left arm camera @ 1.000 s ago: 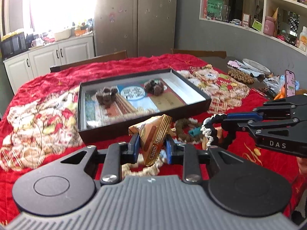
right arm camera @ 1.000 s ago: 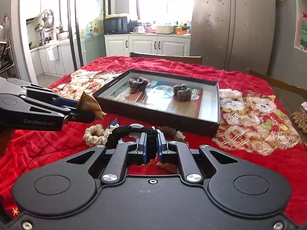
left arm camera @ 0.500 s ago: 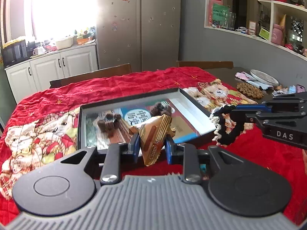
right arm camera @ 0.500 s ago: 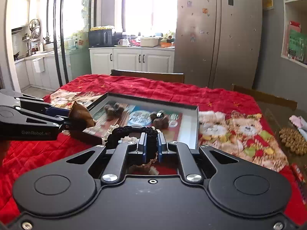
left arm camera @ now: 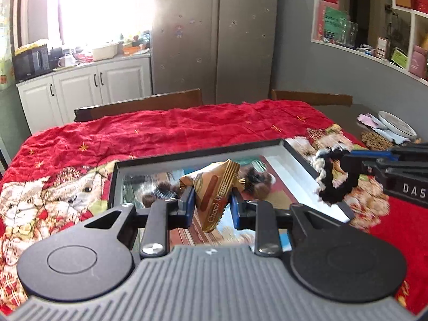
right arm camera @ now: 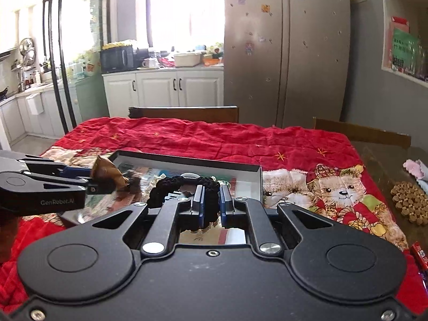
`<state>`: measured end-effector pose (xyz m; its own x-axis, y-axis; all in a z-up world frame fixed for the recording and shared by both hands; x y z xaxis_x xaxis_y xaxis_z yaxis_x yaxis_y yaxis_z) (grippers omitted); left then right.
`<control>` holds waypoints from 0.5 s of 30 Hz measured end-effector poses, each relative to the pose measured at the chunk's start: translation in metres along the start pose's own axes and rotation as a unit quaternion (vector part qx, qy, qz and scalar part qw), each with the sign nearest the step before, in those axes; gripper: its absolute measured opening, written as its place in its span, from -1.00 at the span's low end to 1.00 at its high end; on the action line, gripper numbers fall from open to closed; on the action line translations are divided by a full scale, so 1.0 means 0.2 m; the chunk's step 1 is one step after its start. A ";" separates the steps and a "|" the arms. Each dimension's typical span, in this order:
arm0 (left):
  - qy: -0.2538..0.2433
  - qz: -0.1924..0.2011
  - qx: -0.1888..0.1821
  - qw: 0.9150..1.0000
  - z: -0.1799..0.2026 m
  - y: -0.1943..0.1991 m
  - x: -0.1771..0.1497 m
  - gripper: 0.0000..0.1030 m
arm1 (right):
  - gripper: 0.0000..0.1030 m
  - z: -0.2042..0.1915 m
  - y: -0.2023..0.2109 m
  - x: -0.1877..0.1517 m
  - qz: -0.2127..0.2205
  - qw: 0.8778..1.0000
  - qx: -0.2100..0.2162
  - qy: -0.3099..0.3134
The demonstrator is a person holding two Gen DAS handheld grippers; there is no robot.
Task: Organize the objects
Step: 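Lift and carry the scrunchie and packet with both tools into the box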
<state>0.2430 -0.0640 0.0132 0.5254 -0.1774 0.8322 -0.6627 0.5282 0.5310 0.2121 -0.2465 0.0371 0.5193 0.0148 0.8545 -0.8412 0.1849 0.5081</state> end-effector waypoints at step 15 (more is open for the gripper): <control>0.020 -0.028 0.006 0.999 -0.11 -0.32 0.03 -0.40 | -0.79 0.05 -0.40 0.01 -0.041 0.998 -0.023 -0.033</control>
<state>0.3003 -0.0800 -0.0188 0.5828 -0.1721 0.7942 -0.6381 0.5084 0.5783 0.2797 -0.2703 -0.0013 0.5733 -0.0674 0.8166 -0.7881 0.2274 0.5721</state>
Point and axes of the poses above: each gripper's, at about its wrist camera, not at the fingertips, and y roughly against the way its jaws point, z to its right, x to its top, the point moved 2 cm from there along -y, roughly the way its jaws point, and after that the axes turned 14 degrees about -x, right-handed, at the moved point
